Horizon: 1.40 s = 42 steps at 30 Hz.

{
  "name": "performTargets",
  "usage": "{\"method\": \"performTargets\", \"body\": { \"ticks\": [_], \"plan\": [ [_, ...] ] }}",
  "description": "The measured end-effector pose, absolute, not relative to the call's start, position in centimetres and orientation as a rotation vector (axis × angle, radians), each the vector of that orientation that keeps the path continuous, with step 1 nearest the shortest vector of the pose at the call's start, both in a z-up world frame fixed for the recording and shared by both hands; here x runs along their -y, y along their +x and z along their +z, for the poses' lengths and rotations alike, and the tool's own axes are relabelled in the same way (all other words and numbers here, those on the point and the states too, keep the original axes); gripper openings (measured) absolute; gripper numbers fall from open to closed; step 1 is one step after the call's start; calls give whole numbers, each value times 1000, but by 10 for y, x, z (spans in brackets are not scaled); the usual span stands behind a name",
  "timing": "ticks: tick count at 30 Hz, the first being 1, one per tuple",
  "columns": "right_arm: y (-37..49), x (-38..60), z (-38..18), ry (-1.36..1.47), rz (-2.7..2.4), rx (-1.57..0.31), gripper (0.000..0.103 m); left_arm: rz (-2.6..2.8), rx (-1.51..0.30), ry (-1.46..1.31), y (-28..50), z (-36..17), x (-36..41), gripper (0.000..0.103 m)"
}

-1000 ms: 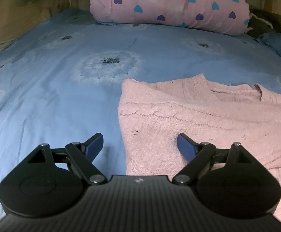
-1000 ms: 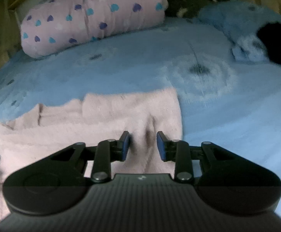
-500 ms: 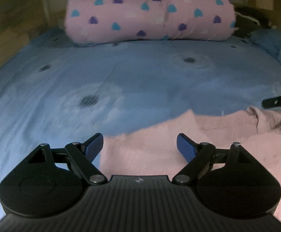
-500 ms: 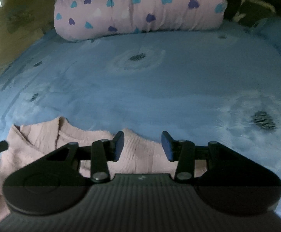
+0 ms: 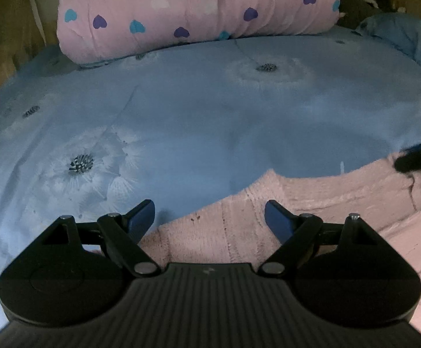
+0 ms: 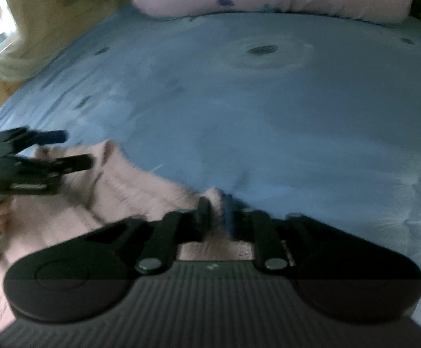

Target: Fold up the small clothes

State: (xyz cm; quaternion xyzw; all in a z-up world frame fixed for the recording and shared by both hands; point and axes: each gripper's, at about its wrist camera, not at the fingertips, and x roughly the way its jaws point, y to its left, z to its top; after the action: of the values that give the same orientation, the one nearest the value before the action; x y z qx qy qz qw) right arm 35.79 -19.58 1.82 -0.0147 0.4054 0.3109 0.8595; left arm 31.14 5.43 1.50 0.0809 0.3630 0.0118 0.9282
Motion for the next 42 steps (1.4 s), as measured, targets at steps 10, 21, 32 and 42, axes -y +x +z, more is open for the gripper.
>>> {"method": "performTargets", "body": {
  "ticks": [10, 21, 32, 42],
  "plan": [
    [344, 187, 6, -88, 443, -706, 12, 70, -695, 235, 310, 6, -43, 88],
    [287, 219, 48, 86, 408, -644, 52, 90, -667, 171, 269, 52, -62, 88],
    [180, 243, 87, 128, 417, -633, 52, 117, -666, 94, 147, 111, -98, 88],
    [99, 255, 82, 96, 338, -698, 52, 127, -712, 91, 31, 109, -117, 88]
  ]
}}
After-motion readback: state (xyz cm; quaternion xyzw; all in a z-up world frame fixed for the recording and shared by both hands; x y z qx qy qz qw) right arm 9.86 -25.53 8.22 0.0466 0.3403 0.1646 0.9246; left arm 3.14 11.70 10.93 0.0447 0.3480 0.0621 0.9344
